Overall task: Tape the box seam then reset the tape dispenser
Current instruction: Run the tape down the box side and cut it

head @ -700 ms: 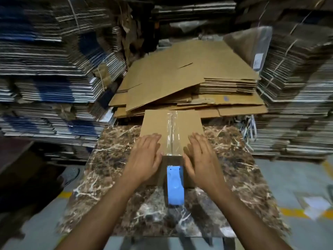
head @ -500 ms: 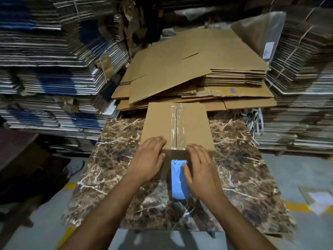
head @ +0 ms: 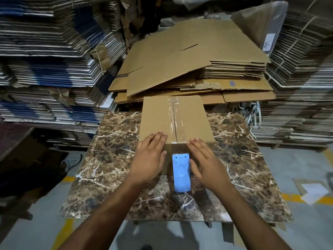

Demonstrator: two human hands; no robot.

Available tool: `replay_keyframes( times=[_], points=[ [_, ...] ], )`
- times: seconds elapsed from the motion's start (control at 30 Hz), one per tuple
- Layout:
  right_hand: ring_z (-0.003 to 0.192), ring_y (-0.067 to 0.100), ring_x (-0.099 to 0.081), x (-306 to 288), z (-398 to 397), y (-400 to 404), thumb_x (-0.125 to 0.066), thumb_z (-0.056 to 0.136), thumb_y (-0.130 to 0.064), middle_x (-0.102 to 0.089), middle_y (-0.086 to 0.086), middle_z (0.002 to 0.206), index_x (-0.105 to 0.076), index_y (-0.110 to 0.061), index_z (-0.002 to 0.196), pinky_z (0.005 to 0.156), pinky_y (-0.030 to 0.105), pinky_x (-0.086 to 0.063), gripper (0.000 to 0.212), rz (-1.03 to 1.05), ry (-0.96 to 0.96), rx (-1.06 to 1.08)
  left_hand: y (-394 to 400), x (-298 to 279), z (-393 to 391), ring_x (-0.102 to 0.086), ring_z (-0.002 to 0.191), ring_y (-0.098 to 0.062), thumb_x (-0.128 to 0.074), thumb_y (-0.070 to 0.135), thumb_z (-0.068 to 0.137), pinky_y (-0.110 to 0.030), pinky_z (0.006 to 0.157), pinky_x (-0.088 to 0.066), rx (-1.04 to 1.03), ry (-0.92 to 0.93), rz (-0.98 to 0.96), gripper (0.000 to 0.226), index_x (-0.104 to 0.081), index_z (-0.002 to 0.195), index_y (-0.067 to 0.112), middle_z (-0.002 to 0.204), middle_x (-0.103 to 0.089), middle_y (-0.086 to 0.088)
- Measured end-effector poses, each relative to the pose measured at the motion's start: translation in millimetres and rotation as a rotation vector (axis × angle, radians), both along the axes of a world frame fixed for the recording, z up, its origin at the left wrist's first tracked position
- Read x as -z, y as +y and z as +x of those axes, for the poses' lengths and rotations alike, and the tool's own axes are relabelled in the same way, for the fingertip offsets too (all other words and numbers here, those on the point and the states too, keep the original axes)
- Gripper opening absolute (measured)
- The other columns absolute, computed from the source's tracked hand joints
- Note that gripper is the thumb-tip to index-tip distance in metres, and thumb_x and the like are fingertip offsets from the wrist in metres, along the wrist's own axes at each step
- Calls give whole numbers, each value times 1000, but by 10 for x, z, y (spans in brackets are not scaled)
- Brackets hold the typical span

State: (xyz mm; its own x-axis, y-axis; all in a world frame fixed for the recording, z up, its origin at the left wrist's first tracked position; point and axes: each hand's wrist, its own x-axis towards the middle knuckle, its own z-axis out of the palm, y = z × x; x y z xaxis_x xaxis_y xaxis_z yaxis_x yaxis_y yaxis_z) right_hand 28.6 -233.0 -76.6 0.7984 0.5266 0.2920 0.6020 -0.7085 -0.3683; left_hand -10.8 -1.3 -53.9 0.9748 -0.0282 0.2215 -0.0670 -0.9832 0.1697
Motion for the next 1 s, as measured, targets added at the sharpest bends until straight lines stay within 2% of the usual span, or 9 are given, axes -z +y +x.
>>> replay_keyframes(
  times=[0.17,0.27,0.37,0.43,0.5,0.6,0.7,0.83,1.0],
  points=[
    [151,11,-27,-13,27,-17,-56,100,-23,-43,-2,159,-45,-20,151,123,39,-30,53,95,19,30,-40,-94,35,-35,138,-21,-33,47,104,-43,112,-32,13,-3,131,59,-18,158,30,162,-31,-1],
    [152,19,-21,47,-132,130,-58,98,-24,-38,0,162,-45,-18,151,124,43,-25,55,131,-3,172,64,-136,204,-36,136,-27,-44,50,100,-43,111,-33,138,8,295,68,-9,157,37,157,-34,-9],
    [148,27,-15,202,-433,349,-67,90,-32,-24,11,165,-40,-16,151,116,46,-25,68,219,38,353,140,-136,343,-18,153,-32,-53,48,97,-49,124,-18,201,71,322,80,1,156,43,167,-16,-11],
    [147,27,-13,306,-589,476,-70,85,-37,-11,10,167,-28,-17,155,114,50,-29,84,259,115,386,147,-106,368,-10,156,-32,-53,46,98,-51,125,-16,196,87,326,82,5,155,45,170,-8,-9],
    [150,31,-17,399,-683,566,-73,82,-35,-2,9,169,-15,-15,159,113,46,-35,99,275,153,359,139,-89,359,-10,156,-33,-52,45,99,-52,125,-16,194,82,334,82,7,155,46,170,-8,-9],
    [139,43,-41,521,-745,668,-74,80,-26,-11,22,168,-19,-6,159,100,46,-52,99,169,72,298,131,-88,352,-9,156,-33,-52,44,99,-53,125,-16,187,77,325,82,7,155,47,170,-7,-8],
    [119,39,-55,577,-739,725,-69,85,-23,-10,18,169,-18,-15,161,83,44,-60,92,87,59,335,124,-84,349,-11,155,-35,-54,43,98,-52,125,-16,190,61,317,82,5,155,47,170,-10,-8],
    [90,26,-59,500,-760,752,-64,83,-11,-1,8,172,-8,-23,163,50,30,-51,98,13,68,395,137,-69,339,-14,155,-35,-55,43,98,-52,124,-18,199,46,328,82,3,155,47,169,-13,-9],
    [83,32,-62,386,-758,734,-67,78,-18,0,4,172,-2,-29,162,48,36,-53,107,-36,64,388,142,-76,351,-16,154,-35,-56,43,97,-51,124,-18,204,38,308,80,-2,155,48,169,-15,-8]
  ],
)
